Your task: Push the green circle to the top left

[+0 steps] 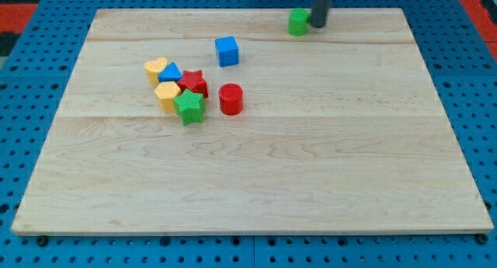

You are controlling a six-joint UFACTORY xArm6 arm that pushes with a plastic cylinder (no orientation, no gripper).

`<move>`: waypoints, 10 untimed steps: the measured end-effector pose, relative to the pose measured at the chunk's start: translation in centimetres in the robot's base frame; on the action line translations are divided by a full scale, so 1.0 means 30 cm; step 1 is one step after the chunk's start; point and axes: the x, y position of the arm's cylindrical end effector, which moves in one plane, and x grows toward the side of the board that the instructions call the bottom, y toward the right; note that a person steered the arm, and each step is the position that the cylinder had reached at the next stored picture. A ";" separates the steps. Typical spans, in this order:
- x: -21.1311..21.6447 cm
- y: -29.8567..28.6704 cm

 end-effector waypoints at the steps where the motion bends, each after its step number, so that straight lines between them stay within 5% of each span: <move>1: 0.002 -0.242; 3: -0.156 -0.180; 6: -0.124 -0.600; 8: -0.007 -0.458; 10: 0.000 -0.674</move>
